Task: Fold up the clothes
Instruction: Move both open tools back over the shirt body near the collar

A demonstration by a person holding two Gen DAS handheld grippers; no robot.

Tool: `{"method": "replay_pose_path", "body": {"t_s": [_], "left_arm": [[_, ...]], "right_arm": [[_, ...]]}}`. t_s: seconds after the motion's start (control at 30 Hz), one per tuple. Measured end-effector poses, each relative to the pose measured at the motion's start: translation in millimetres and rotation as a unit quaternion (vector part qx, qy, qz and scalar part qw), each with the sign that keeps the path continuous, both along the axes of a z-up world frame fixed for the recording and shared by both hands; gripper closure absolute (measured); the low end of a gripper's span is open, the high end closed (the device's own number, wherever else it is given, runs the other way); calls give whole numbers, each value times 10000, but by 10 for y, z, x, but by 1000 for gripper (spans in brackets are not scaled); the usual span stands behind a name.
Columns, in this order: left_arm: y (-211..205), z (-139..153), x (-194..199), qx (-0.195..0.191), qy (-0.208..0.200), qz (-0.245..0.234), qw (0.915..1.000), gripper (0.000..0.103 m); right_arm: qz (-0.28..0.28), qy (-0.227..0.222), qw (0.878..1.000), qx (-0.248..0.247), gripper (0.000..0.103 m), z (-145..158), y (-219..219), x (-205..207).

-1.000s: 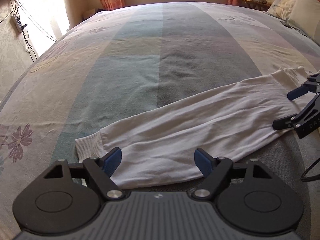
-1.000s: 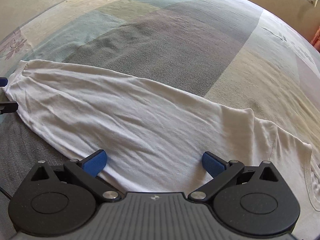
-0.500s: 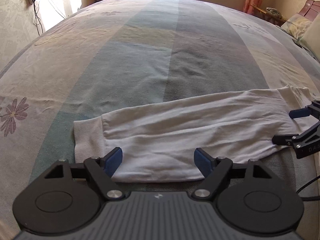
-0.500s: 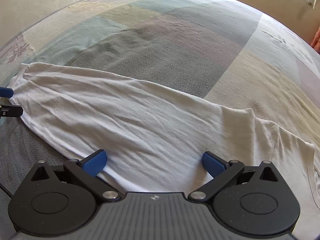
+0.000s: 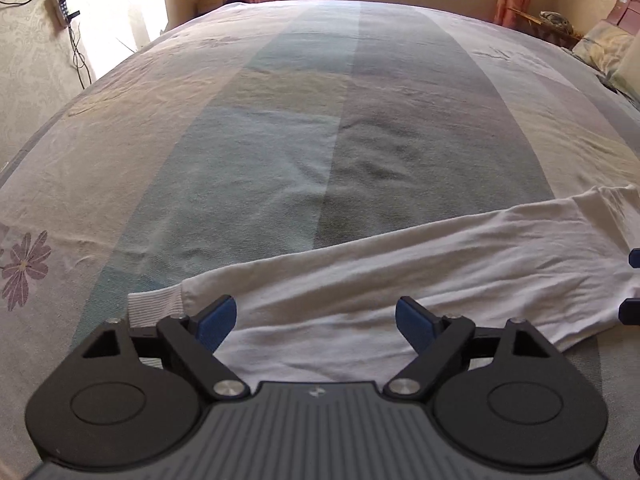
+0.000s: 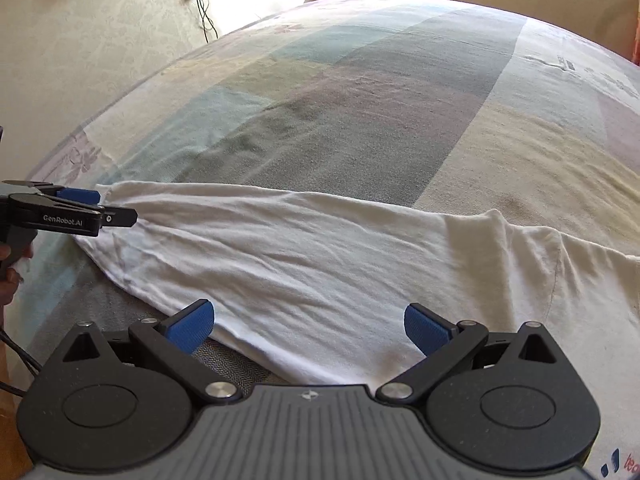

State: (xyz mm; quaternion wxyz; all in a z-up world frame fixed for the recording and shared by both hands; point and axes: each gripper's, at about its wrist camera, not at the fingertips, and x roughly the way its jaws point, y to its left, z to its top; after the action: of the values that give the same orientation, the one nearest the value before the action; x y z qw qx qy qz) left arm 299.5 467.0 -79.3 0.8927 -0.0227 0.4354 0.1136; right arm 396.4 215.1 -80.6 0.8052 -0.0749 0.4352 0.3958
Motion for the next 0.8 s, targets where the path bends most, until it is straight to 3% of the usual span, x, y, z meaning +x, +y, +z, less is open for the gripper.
{"method": "replay_pose_path", "body": {"t_s": [0.17, 0.33, 0.43, 0.53, 0.63, 0.8], "left_arm": [[-453, -177, 323, 30, -10, -669, 9978, 16], [-391, -269, 315, -277, 150, -368, 9988, 13], [-337, -206, 308, -156, 298, -197, 9992, 13], [-387, -99, 341, 36, 302, -177, 9994, 16], [-520, 26, 411, 44, 153, -316, 9994, 16], [-1026, 157, 690, -649, -29, -1025, 9926, 16]], "right_arm": [[-1006, -218, 9938, -421, 0, -15, -520, -16], [-1977, -300, 9756, -912, 0, -198, -746, 110], [-1836, -270, 9765, -1099, 0, -316, -606, 67], [-1184, -341, 9889, -834, 0, -257, -466, -32], [-789, -593, 9926, -711, 0, -135, -425, -155], [-728, -307, 9946, -677, 0, -102, -767, -136]]}}
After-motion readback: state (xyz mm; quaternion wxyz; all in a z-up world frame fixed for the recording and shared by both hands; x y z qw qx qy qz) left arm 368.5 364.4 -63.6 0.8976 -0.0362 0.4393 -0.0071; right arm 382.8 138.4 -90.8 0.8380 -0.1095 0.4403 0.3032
